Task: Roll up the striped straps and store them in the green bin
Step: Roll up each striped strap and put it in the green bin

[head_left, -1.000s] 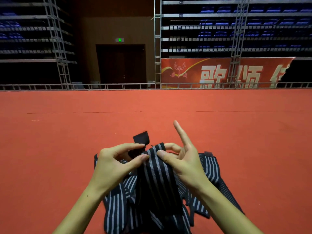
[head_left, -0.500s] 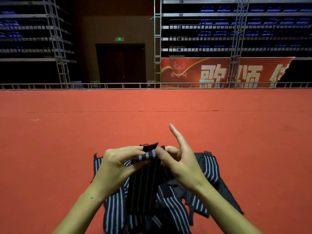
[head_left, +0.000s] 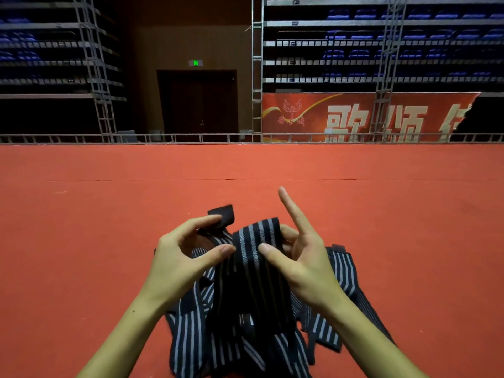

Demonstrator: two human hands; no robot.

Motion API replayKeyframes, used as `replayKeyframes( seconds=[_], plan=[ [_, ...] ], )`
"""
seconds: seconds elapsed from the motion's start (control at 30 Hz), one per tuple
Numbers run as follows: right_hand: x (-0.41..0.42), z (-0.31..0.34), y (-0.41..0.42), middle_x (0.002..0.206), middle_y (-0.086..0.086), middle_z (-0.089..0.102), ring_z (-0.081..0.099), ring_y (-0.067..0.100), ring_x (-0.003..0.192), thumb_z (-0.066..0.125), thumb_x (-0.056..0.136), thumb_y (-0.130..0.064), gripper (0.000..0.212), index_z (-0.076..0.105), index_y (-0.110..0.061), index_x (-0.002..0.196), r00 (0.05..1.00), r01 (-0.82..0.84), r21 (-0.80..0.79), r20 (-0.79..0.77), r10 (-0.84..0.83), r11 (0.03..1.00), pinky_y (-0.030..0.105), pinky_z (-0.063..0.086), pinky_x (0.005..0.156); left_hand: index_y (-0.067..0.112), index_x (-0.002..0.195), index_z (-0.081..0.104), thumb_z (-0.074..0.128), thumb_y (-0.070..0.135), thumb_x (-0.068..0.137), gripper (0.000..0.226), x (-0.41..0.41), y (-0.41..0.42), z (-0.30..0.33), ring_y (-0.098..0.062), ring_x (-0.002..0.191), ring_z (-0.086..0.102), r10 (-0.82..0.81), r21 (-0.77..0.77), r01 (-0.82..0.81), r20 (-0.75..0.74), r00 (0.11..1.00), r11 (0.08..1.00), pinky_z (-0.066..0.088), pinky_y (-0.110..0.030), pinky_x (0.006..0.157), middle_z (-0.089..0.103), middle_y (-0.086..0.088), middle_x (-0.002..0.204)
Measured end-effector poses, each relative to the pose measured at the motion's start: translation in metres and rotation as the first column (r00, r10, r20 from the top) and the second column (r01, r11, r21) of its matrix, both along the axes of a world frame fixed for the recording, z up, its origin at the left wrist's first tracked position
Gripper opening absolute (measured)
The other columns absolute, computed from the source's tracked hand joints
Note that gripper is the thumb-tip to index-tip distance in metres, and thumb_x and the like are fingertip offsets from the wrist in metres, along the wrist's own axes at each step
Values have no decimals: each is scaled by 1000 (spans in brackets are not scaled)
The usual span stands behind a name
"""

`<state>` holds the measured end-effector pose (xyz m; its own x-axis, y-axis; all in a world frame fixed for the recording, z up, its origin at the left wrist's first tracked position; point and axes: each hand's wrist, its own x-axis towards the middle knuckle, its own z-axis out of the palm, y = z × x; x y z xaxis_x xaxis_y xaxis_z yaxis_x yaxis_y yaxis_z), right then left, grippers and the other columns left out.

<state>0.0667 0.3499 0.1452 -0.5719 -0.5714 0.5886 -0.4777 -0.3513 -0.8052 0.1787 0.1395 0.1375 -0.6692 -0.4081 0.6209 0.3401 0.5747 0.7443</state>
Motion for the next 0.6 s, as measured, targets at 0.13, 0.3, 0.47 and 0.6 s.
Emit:
replayKeyframes(
  seconds=[0.13, 0.3, 0.47, 0.6],
  plan=[
    [4, 4, -5, 143, -2, 63, 76, 35, 111, 64, 101, 10, 98, 18, -44, 169, 994, -50, 28, -101, 53, 998, 57, 62, 97, 26, 109, 83, 82, 79, 70, 65, -5, 1, -3, -20, 90, 78, -23, 121, 13, 81, 996, 993, 62, -53, 86, 82, -7, 95],
    [13, -10, -8, 157, -8, 55, 71, 30, 123, 59, 103, 11, 100, 12, -47, 169, 984, -135, 129, -101, 149, 982, 56, 58, 106, 10, 97, 83, 77, 35, 96, 26, -10, 14, 5, -23, 92, 81, -119, 252, 113, 9, 993, 961, 65, -43, 79, 83, -11, 95],
    [10, -19, -9, 139, -4, 67, 75, 31, 111, 68, 102, 0, 100, 11, -49, 168, 994, -104, 150, -27, 110, 983, 52, 60, 102, 6, 101, 83, 79, 4, 92, 10, -7, 15, 5, -24, 94, 82, -120, 240, 132, -65, 991, 962, 64, -29, 77, 84, -8, 100],
    [-3, -4, -19, 122, -11, 71, 72, 10, 103, 75, 100, -37, 85, 22, -39, 167, 991, 136, 144, -34, -132, 980, 40, 58, 99, 16, 115, 83, 82, -1, 90, 30, -7, 10, 3, -16, 108, 79, -168, 64, 167, 6, 986, 984, 63, -31, 93, 83, 3, 112]
  ],
)
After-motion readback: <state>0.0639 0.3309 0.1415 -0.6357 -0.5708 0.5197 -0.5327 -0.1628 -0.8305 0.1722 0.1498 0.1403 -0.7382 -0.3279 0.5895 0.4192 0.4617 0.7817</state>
